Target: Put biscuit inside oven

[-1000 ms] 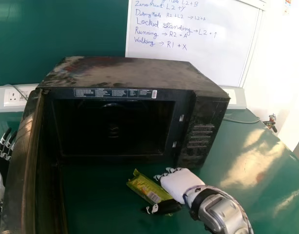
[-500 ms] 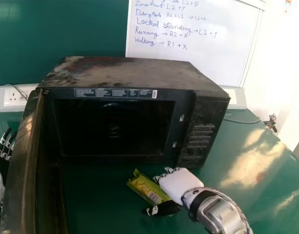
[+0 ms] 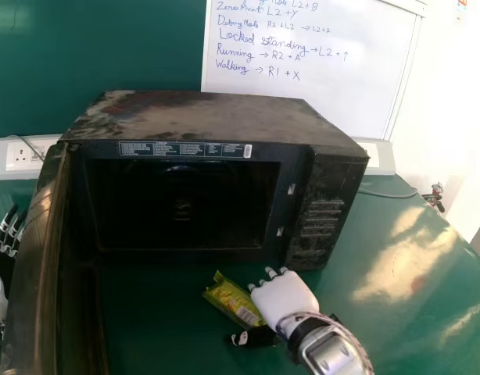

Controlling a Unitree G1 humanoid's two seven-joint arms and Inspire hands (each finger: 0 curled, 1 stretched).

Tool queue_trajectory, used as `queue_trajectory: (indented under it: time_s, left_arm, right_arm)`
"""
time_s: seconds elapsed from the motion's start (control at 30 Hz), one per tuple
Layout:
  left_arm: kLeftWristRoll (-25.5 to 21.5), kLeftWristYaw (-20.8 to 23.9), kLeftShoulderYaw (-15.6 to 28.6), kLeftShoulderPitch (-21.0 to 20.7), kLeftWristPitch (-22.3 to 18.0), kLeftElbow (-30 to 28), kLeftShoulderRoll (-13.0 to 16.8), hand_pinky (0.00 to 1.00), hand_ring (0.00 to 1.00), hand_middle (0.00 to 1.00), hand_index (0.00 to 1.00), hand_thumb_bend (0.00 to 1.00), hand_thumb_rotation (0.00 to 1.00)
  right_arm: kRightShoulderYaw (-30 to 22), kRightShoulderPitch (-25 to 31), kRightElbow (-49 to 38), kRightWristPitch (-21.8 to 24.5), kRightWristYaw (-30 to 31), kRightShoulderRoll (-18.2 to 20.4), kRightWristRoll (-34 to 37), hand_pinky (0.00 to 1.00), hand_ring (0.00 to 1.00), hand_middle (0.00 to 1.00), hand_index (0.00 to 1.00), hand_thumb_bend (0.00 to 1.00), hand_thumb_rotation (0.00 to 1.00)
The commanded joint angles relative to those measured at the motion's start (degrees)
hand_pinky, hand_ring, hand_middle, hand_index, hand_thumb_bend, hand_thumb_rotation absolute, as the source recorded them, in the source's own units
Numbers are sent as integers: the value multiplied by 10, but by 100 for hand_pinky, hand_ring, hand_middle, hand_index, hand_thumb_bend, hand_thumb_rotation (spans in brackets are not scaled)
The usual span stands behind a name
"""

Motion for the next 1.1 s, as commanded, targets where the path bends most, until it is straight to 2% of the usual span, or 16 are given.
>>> queue_trajectory:
  time_s: [0.0,0.17,0.37,0.43,0.5,0.6,0.67,0.73,0.8,0.93,1.07]
  left_arm:
    - [-7,-2,-2,18,5,20,-23,0,71,81,97,0,0]
    - [-6,2,-3,22,4,11,-25,0,71,80,97,0,0]
    - [-6,0,-3,23,4,9,-26,0,71,80,96,0,0]
    - [-5,1,-3,24,4,9,-26,0,71,80,96,0,0]
    - [-5,-1,-4,24,4,10,-25,0,71,80,96,0,0]
    - [-7,-3,-2,22,3,13,-25,0,71,80,96,0,0]
    - [-6,-1,-2,22,2,13,-25,0,71,80,96,0,0]
    - [-5,-1,-3,22,1,12,-26,0,71,80,96,0,0]
    - [-4,0,-3,23,0,11,-26,0,71,80,96,0,0]
    - [-5,-3,-2,21,-2,16,-26,0,70,79,96,0,0]
    - [-6,-4,-1,19,-1,19,-26,0,70,79,96,0,0]
  right_arm:
    - [9,13,2,-3,-7,1,-18,90,85,85,92,100,54]
    - [15,21,5,-6,-20,2,-49,90,84,84,91,100,55]
    - [11,23,6,-5,-11,8,-50,93,85,86,92,100,54]
    - [11,26,6,-8,-28,3,-54,92,85,86,91,100,53]
    - [11,29,7,-12,-48,-3,-58,87,82,83,89,98,48]
    - [9,32,8,-13,-60,-5,-55,86,81,82,88,100,46]
    - [8,35,10,-15,-76,-8,-56,84,79,80,86,91,39]
    - [6,35,8,-16,-73,-8,-50,82,76,77,83,78,27]
    - [3,33,4,-20,-63,-7,-43,82,73,74,78,73,16]
    - [-4,28,-1,-17,-23,5,-18,83,69,67,72,70,15]
    - [-15,21,0,-9,17,18,22,87,69,61,69,75,11]
